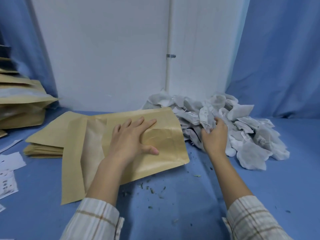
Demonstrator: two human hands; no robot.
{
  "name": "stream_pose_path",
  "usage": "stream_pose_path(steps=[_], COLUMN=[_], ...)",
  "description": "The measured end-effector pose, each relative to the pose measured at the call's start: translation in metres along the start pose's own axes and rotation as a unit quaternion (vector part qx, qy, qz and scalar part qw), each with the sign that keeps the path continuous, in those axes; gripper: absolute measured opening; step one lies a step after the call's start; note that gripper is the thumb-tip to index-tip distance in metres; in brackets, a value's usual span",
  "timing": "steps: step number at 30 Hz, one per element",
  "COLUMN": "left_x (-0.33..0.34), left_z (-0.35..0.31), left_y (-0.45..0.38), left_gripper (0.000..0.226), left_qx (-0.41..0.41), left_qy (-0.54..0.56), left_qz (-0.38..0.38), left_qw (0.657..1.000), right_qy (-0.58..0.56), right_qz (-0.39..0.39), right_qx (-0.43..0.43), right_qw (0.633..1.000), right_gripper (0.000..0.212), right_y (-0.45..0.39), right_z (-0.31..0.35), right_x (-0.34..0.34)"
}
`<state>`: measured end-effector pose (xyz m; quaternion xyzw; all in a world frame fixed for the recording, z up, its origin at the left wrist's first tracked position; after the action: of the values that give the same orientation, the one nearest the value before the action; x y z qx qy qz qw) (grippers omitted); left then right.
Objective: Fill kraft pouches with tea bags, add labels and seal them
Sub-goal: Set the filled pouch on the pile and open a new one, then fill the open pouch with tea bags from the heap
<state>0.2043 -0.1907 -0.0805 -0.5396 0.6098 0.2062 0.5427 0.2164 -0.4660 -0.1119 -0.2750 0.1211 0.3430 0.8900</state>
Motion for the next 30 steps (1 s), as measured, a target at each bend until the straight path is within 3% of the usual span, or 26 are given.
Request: stream_pose_path(steps=[3,6,9,11,13,15,18,21,25,27,28,30], left_x=[0.01,0.015,0.011,0.005,-0.002,-0.01,-0.018,-0.018,-0.006,-0.002,0.0,-0.001], left_z=[-0.002,-0.001,0.001,0.003,0.004,0.005,0.005,0.001,-0.004,-0.002,-0.001,0.002], left_y=[-0.005,-0.007,-0.009,-0.008,-0.006,-0.003,-0.001,0.0,-0.002,-0.003,-0.003,-0.003], left_gripper=[0.095,0.094,0.091,0.09,0.089,0.09,0.092,0.09,0.087,0.086,0.085,0.086], left_qx=[0.006,0.006,0.001,0.0,0.0,-0.002,-0.005,0.008,0.019,0.0,-0.009,-0.017], left_qy=[0.017,0.013,0.013,0.015,0.023,0.035,0.052,0.073,0.07,0.05,0.036,0.004], left_qz=[0.01,0.007,-0.017,-0.036,-0.059,-0.079,-0.094,-0.083,-0.04,-0.037,-0.039,-0.052], left_qw=[1.0,1.0,1.0,0.999,0.998,0.996,0.994,0.994,0.997,0.998,0.999,0.998], right_qy=[0.055,0.081,-0.087,-0.314,-0.474,-0.506,-0.474,-0.309,-0.084,-0.057,-0.082,-0.14], right_qz=[0.009,-0.058,-0.146,-0.156,-0.103,0.004,0.204,0.381,0.498,0.501,0.459,0.259], right_qx=[0.004,-0.041,0.027,0.142,0.202,0.192,0.144,0.043,-0.09,-0.082,-0.06,-0.057], right_qw=[0.998,0.994,0.985,0.926,0.851,0.841,0.844,0.87,0.858,0.86,0.883,0.954], right_gripper=[0.06,0.026,0.01,0.007,0.023,0.036,0.028,0.024,0.035,0.027,0.023,0.026], right_y=[-0.015,-0.018,-0.013,-0.01,-0.006,0.0,0.024,0.048,0.069,0.067,0.059,0.033], right_z=[-0.011,-0.006,-0.009,-0.018,-0.012,0.008,0.038,0.057,0.065,0.063,0.062,0.058], right_x=[0.007,-0.005,-0.026,-0.028,-0.014,0.002,0.032,0.055,0.067,0.071,0.071,0.054])
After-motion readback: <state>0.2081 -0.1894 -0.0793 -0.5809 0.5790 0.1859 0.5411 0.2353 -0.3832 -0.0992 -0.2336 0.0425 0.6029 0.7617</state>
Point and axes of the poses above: each hand's wrist, its own y-axis away from the middle knuckle, its own x-axis out of the palm, z = x × y, the point moved 8 cm from there along -y, towards the middle knuckle, and after that the axes turned 3 degrees about x, right-handed, at the moved point
